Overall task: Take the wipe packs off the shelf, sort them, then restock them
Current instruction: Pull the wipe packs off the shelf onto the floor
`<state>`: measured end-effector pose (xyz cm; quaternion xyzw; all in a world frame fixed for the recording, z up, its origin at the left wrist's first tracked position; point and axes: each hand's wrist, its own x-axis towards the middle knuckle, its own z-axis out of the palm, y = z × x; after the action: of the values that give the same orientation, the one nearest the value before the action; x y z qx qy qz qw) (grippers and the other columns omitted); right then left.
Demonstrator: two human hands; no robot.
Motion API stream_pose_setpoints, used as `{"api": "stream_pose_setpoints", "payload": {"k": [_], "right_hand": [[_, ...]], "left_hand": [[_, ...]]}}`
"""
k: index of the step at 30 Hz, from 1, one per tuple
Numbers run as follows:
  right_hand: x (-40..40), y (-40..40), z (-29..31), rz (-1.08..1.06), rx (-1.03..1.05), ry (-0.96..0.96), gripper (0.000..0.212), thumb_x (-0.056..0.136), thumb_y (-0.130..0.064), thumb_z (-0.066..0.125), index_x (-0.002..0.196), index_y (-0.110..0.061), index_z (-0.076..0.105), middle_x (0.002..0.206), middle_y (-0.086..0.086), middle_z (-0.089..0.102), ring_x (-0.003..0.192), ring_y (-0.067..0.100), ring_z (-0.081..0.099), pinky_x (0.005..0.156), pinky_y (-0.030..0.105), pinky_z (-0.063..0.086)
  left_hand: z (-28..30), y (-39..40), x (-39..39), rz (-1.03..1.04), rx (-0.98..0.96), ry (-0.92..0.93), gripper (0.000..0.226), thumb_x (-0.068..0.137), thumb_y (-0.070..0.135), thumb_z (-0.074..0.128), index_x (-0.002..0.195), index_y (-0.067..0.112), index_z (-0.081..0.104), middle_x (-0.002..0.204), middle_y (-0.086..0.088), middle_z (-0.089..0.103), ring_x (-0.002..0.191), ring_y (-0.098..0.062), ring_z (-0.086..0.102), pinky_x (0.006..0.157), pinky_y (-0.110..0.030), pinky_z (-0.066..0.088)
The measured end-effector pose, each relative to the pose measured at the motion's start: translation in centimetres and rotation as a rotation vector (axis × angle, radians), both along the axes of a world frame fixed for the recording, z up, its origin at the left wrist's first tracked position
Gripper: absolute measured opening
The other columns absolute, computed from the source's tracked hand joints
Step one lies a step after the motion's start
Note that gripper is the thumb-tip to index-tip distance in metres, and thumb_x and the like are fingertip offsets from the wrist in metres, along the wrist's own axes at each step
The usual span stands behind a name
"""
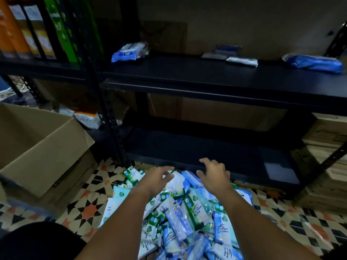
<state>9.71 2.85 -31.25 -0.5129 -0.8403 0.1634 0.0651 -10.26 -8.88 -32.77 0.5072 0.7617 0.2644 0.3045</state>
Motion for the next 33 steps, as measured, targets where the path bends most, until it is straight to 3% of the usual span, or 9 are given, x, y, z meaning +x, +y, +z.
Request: {"api": "stream_pose_setpoints", "payload": {"k": [2, 5, 10, 14, 19, 23, 27, 30, 33], "right_hand": [[-0.2, 1.1, 2.7, 0.006, 0.162, 0.083, 0.033, 0.098, -0.039, 0.056, 0.129, -0.027, 0.056, 0.117, 0.004, 0.06, 0.115, 0.029, 0.05, 0.093, 0.042, 0.043], [-0.5, 3.4, 7.5, 0.034, 0.517, 0.26, 0.016, 0.094, -0.035, 0.063, 0.099, -0.02, 0.063, 0.093, 0.004, 0.06, 0.094, 0.029, 0.054, 0.079, 0.041, 0.045], [-1.2, 7.7, 16.9, 0.034, 0.892, 0.35, 0.019, 0.094, -0.034, 0.062, 0.088, -0.016, 0.061, 0.084, 0.004, 0.056, 0.084, 0.026, 0.051, 0.072, 0.04, 0.044], [-2.0, 12.2, 22.1, -0.051, 0.842, 0.242, 0.026, 0.096, -0.042, 0.056, 0.108, -0.02, 0.06, 0.107, 0.008, 0.059, 0.104, 0.031, 0.049, 0.084, 0.042, 0.042], [-3.7, 18.6, 24.5, -0.166, 0.467, 0.065, 0.058, 0.095, -0.062, 0.05, 0.143, -0.035, 0.033, 0.15, 0.011, 0.031, 0.138, 0.037, 0.021, 0.11, 0.057, 0.023], [-6.1, 23.8, 23.9, -0.191, 0.328, 0.049, 0.081, 0.086, -0.079, 0.048, 0.152, -0.046, 0.015, 0.164, 0.011, 0.007, 0.15, 0.042, -0.01, 0.113, 0.073, 0.001], [-8.4, 27.3, 23.7, -0.185, 0.359, -0.018, 0.087, 0.082, -0.087, 0.038, 0.154, -0.049, 0.007, 0.167, 0.009, 0.001, 0.149, 0.044, -0.018, 0.109, 0.078, -0.008], [-10.0, 29.7, 23.8, -0.204, 0.357, -0.078, 0.089, 0.082, -0.089, 0.034, 0.156, -0.047, 0.008, 0.167, 0.011, 0.002, 0.15, 0.046, -0.014, 0.108, 0.079, -0.008], [-11.1, 31.3, 24.1, -0.239, 0.339, -0.125, 0.092, 0.079, -0.093, 0.028, 0.156, -0.046, 0.011, 0.167, 0.01, 0.004, 0.15, 0.046, -0.01, 0.106, 0.081, -0.01]], "left_hand": [[2.9, 1.8, 0.1, 0.04, 0.181, 0.106, 0.026, 0.098, 0.044, 0.054, 0.12, 0.039, 0.067, 0.1, 0.013, 0.073, 0.097, -0.015, 0.069, 0.085, -0.036, 0.056], [8.4, 5.0, 0.3, 0.092, 0.498, 0.279, 0.019, 0.093, 0.045, 0.052, 0.101, 0.035, 0.066, 0.069, 0.014, 0.065, 0.071, -0.012, 0.066, 0.067, -0.038, 0.056], [19.1, 9.8, 0.1, 0.115, 0.809, 0.559, 0.013, 0.1, 0.033, 0.057, 0.099, 0.029, 0.069, 0.074, 0.015, 0.061, 0.068, -0.007, 0.058, 0.058, -0.029, 0.045], [24.5, 14.2, -1.6, 0.158, 0.758, 0.689, 0.016, 0.099, 0.032, 0.056, 0.105, 0.024, 0.069, 0.09, 0.006, 0.067, 0.089, -0.017, 0.059, 0.07, -0.034, 0.048], [26.8, 19.6, -6.3, 0.249, 0.495, 0.863, 0.033, 0.098, 0.038, 0.053, 0.127, 0.022, 0.059, 0.121, -0.004, 0.062, 0.116, -0.028, 0.051, 0.093, -0.043, 0.043], [26.2, 23.4, -10.6, 0.348, 0.195, 0.785, 0.063, 0.097, 0.05, 0.054, 0.152, 0.029, 0.03, 0.157, -0.009, 0.032, 0.145, -0.038, 0.02, 0.115, -0.055, 0.02], [25.3, 26.3, -14.3, 0.436, 0.191, 0.81, 0.08, 0.096, 0.05, 0.055, 0.159, 0.031, 0.009, 0.168, -0.008, -0.005, 0.151, -0.041, -0.013, 0.118, -0.065, -0.001], [24.8, 27.8, -16.9, 0.537, 0.271, 0.983, 0.076, 0.091, 0.039, 0.062, 0.154, 0.027, 0.02, 0.166, -0.014, 0.003, 0.15, -0.045, -0.008, 0.117, -0.067, 0.0], [24.8, 29.1, -18.7, 0.618, 0.204, 1.103, 0.07, 0.086, 0.043, 0.063, 0.146, 0.025, 0.033, 0.161, -0.017, 0.021, 0.148, -0.049, 0.004, 0.116, -0.069, 0.007]]}}
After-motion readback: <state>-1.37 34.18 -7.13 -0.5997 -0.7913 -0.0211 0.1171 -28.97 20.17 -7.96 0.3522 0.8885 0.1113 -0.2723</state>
